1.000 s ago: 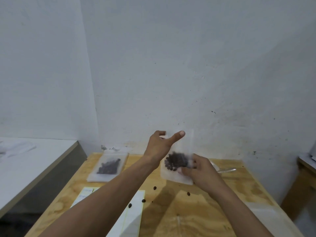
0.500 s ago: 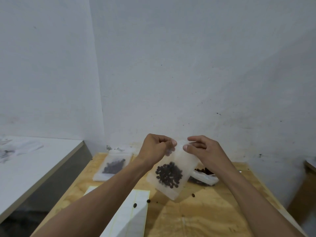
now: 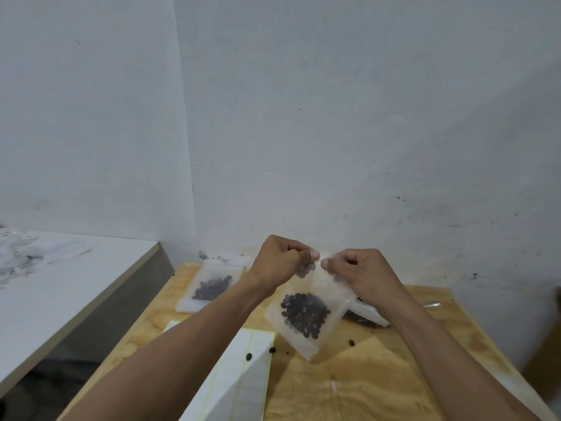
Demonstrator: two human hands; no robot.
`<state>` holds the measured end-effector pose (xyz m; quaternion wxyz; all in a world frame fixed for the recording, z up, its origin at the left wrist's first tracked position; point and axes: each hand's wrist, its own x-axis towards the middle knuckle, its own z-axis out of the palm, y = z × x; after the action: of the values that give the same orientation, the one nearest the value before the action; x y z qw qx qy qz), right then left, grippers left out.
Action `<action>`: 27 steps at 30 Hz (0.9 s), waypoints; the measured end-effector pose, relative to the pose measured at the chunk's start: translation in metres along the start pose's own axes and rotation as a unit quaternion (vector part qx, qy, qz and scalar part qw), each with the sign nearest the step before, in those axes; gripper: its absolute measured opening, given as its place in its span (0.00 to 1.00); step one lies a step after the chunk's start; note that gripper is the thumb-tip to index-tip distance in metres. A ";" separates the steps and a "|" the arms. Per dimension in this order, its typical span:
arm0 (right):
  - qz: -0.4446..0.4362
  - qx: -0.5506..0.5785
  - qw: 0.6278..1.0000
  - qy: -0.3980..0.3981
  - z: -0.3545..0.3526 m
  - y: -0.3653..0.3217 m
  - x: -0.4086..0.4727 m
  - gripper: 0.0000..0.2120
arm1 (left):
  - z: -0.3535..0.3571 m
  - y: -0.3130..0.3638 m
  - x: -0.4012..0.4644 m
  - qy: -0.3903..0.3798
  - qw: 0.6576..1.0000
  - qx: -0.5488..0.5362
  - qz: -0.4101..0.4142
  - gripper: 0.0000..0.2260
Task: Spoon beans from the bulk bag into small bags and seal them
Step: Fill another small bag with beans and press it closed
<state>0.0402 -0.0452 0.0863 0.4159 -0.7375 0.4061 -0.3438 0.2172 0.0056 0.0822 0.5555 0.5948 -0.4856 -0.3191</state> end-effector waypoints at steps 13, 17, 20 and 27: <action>0.103 0.103 0.989 -0.038 0.001 -0.003 -0.005 0.20 | -0.019 -0.004 0.016 0.130 0.977 -0.112 -0.128 0.10; 0.200 0.212 0.944 -0.156 0.022 -0.008 -0.007 0.16 | -0.032 -0.009 0.014 0.120 0.964 -0.088 -0.220 0.09; 0.241 0.240 0.934 -0.107 0.036 0.000 0.005 0.16 | -0.047 -0.016 0.005 0.035 0.958 -0.011 -0.286 0.14; 0.174 0.109 0.975 -0.087 0.075 0.000 0.017 0.12 | -0.092 -0.034 0.000 0.013 0.965 0.019 -0.262 0.18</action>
<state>0.1113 -0.0353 0.0578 0.5815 -0.6327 0.4503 -0.2425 0.3095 0.0346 0.0660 0.4474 0.7158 -0.3116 -0.4363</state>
